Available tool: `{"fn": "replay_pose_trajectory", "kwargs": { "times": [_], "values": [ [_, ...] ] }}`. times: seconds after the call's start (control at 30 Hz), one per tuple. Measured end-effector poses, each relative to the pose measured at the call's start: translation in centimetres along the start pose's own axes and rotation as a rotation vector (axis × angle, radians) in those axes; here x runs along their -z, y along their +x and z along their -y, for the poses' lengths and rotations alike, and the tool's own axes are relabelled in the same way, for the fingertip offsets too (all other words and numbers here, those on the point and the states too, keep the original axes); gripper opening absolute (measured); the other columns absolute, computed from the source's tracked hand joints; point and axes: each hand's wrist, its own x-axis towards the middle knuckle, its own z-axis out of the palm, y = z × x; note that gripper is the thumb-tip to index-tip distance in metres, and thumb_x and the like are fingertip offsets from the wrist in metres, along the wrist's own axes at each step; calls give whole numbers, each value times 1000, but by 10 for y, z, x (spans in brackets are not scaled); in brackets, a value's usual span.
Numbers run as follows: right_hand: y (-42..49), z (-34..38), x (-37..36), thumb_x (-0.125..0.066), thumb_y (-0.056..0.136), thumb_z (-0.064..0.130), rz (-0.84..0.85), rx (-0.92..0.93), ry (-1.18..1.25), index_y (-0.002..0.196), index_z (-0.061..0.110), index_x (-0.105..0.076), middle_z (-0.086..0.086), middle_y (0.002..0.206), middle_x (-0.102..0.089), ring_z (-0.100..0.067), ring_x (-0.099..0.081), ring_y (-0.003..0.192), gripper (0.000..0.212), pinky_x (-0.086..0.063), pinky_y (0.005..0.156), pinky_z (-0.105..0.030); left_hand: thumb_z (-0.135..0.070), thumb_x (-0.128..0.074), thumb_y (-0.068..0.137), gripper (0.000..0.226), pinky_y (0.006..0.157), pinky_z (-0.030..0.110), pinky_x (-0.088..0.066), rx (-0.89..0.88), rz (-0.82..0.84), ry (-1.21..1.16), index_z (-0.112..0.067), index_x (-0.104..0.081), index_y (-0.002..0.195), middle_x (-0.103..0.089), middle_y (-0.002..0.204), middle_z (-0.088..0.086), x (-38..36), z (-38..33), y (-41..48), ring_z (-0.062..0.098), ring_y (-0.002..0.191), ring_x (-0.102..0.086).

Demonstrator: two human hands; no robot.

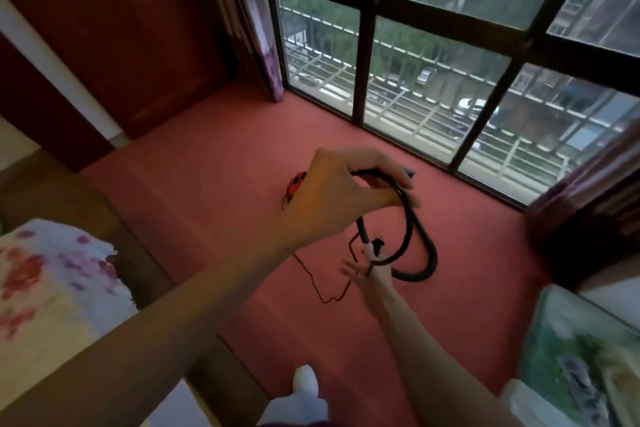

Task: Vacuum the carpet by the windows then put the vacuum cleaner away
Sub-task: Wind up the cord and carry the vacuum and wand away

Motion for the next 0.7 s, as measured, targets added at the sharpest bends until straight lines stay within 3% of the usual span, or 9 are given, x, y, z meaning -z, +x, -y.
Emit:
{"fn": "replay_pose_trajectory", "kwargs": {
  "times": [0.1,0.17,0.23,0.27,0.3,0.37,0.5,0.6,0.7],
  "values": [
    [10,-4,-49,-49,102,25,52,24,-46,152,11,-27,-13,153,-35,-41,-57,117,56,-53,89,-51,7,-80,72,17,63,25,-58,106,-50,-185,4,-72,88,-73,70,12,31,11,5,30,71,-73],
    [14,-6,-72,-48,102,26,61,29,-89,150,7,-31,-23,150,-38,-44,-53,123,54,-50,95,-54,8,-79,72,20,66,33,-59,125,-33,-258,3,-72,89,-72,72,20,50,18,9,42,73,-70],
    [21,-7,-89,-43,104,22,53,21,-130,136,1,-46,-31,139,-47,-48,-53,120,39,-46,101,-58,13,-73,74,20,66,36,-59,133,-42,-322,-1,-71,88,-72,67,8,68,27,12,38,71,-72],
    [22,-6,-96,-41,105,23,52,19,-165,123,2,-54,-30,128,-56,-45,-59,110,31,-49,98,-55,15,-71,75,22,66,38,-59,149,-73,-359,-3,-70,87,-71,66,2,76,31,14,32,69,-72],
    [25,-7,-101,-38,105,26,57,26,-215,112,4,-58,-25,110,-65,-37,-62,94,30,-52,90,-50,14,-72,74,22,65,39,-59,166,-122,-391,-4,-70,85,-71,66,0,83,35,18,28,67,-70],
    [31,-6,-107,-35,105,31,78,52,-373,98,10,-58,-10,82,-63,-25,-59,77,32,-49,77,-41,5,-77,71,16,59,32,-57,201,-241,-432,-6,-70,81,-70,66,3,97,44,26,25,60,-64],
    [51,1,-92,-39,101,43,84,146,-721,89,9,-54,-9,71,-61,-24,-61,69,40,-52,78,-45,15,-67,79,22,51,20,-51,268,-436,-392,-7,-69,78,-72,66,-5,124,72,37,9,50,-60],
    [57,22,-75,-40,101,41,80,186,-781,80,13,-48,-8,62,-49,-21,-50,53,37,-50,61,-40,10,-61,88,19,48,21,-52,413,-639,-353,-7,-68,81,-68,60,-9,148,112,42,6,44,-54],
    [64,52,-60,-40,103,35,72,182,-827,78,11,-47,-5,56,-43,-17,-41,46,35,-43,47,-29,-8,-69,90,25,49,20,-54,653,-873,-443,-10,-58,68,-55,44,-8,166,164,41,5,40,-53]
  ]
}}
